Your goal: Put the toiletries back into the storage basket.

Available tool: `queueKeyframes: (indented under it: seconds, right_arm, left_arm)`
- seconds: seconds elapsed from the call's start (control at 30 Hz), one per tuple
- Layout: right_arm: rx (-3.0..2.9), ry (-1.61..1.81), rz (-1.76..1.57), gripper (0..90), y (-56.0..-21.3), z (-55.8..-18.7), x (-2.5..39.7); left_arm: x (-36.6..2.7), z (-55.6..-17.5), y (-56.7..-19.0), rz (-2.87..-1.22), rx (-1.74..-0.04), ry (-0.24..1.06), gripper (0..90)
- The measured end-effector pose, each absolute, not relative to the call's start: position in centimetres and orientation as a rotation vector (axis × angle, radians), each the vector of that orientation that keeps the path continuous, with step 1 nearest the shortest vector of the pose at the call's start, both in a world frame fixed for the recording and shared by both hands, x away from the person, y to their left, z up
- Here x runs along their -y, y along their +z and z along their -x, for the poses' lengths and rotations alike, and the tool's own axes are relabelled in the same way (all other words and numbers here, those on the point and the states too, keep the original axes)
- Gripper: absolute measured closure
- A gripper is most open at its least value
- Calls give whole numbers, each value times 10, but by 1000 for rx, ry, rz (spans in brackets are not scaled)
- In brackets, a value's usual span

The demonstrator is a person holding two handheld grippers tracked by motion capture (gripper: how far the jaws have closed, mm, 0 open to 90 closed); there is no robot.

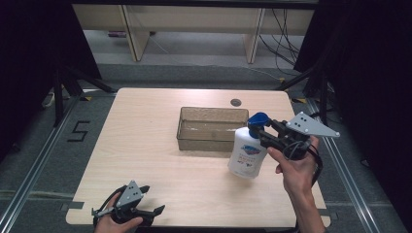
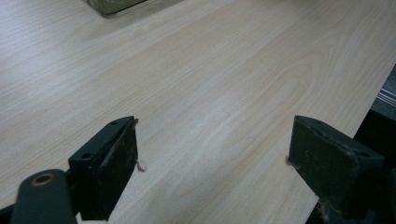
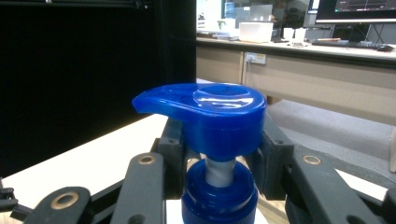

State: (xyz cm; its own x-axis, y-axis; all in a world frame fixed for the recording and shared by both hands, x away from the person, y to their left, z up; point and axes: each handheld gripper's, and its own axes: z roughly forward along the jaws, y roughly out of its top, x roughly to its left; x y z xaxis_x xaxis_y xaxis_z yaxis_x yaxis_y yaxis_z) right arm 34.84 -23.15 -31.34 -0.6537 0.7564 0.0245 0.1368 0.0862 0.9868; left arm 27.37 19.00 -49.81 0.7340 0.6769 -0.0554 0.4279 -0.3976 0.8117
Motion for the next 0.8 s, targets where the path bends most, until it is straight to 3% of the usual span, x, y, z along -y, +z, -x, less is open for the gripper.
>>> queueKeyframes:
  seconds: [0.8]
  right_arm:
    - [-1853, 1640, -867, 614, -268, -367, 235]
  left_arm:
    - [-191, -275, -499, -2041, -852, 354, 154]
